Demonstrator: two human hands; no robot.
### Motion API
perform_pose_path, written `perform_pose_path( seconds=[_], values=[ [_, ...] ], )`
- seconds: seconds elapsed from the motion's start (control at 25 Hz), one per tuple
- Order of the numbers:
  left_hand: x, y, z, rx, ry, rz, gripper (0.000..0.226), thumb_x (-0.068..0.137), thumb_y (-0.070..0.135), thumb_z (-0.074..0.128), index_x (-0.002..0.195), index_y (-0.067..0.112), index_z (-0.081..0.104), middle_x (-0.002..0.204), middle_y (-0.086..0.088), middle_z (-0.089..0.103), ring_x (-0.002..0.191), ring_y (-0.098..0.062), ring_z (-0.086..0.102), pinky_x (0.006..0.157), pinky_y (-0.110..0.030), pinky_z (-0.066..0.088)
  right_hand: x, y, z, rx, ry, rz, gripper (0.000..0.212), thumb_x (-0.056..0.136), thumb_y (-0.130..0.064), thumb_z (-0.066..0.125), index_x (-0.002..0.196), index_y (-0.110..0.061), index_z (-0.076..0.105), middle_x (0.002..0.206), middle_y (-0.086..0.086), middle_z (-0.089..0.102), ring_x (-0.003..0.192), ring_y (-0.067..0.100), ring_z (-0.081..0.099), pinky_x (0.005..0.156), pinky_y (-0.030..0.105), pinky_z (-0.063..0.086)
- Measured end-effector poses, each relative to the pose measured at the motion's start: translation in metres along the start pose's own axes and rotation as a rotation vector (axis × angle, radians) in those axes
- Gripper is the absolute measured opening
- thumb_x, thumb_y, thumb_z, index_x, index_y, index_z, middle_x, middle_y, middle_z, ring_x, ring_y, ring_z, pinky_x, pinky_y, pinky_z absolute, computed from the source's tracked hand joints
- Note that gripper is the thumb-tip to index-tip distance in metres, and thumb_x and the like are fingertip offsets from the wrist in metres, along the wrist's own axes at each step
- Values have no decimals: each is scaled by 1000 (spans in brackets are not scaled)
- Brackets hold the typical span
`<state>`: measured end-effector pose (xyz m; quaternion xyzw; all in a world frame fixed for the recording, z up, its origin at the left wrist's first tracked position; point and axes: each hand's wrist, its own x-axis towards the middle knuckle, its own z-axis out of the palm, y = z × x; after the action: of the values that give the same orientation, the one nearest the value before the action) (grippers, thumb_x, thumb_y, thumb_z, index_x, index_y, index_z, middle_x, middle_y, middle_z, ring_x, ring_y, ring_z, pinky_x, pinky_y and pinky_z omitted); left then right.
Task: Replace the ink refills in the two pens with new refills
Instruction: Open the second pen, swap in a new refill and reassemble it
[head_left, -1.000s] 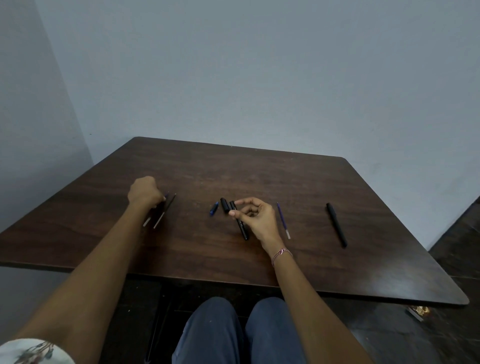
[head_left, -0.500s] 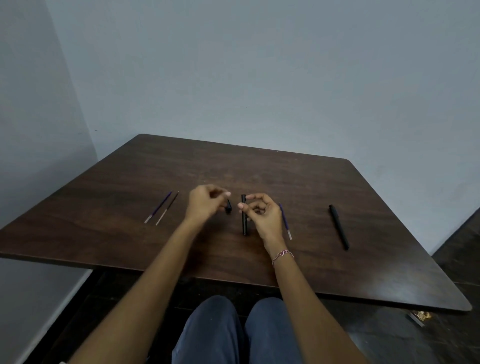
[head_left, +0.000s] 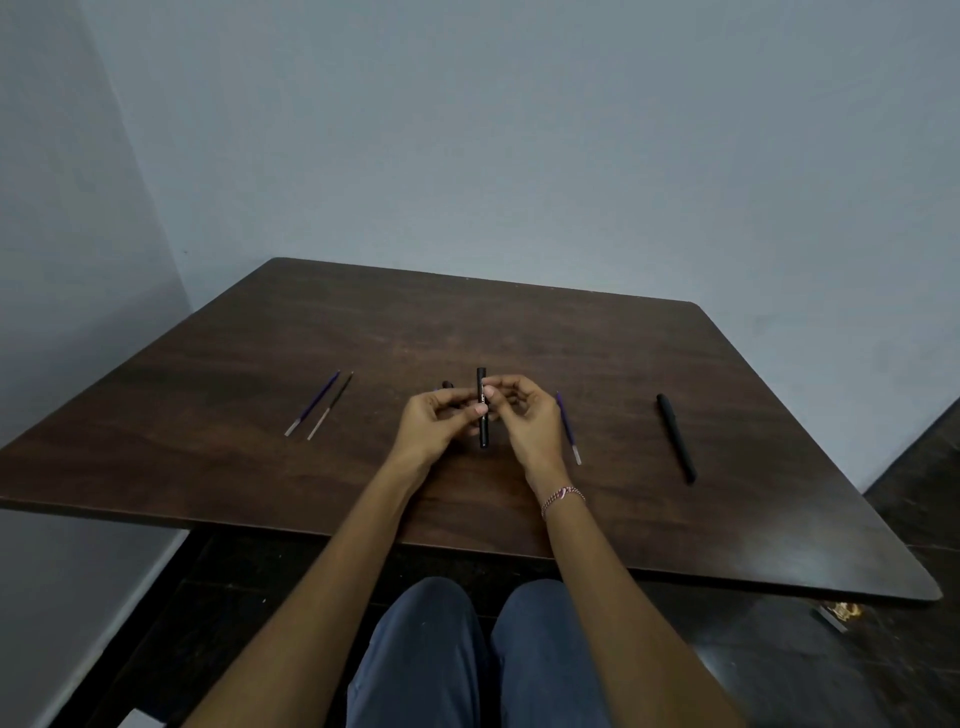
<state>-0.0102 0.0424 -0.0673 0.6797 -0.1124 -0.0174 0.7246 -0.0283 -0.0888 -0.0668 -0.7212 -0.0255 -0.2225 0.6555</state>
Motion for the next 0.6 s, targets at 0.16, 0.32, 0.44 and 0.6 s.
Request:
perform_pose_path(
  seconds=[0.16,0.32,0.44,0.6],
  values=[
    [-1,2,1,12,12,11,22,81,2,68,103,3,67,83,-8,66,67,-5,65,61,-18,55,-1,-3,1,-40,-19,9,11,87,-10,66,88,-20,70,86,3,72,84,16,69,75,28,57],
    [-2,2,3,65,16,20,18,81,4,69,98,10,65,76,0,62,70,-8,61,62,-15,53,11,-19,-12,-175,74,-8,9,87,-7,64,92,-12,70,81,-4,68,73,2,63,63,17,52],
    [1,-2,1,178,12,33,20,80,10,72,99,13,67,78,0,61,70,-8,57,64,-13,49,36,-27,-41,-728,104,-29,12,83,-10,69,95,-11,69,94,3,66,80,7,61,79,24,50],
    [2,-4,1,210,8,59,19,79,11,73,97,16,68,72,4,60,63,-2,54,61,-14,47,50,-28,-65,-1203,-140,284,30,74,-28,80,82,-4,64,101,16,67,96,29,63,77,34,49]
  ],
)
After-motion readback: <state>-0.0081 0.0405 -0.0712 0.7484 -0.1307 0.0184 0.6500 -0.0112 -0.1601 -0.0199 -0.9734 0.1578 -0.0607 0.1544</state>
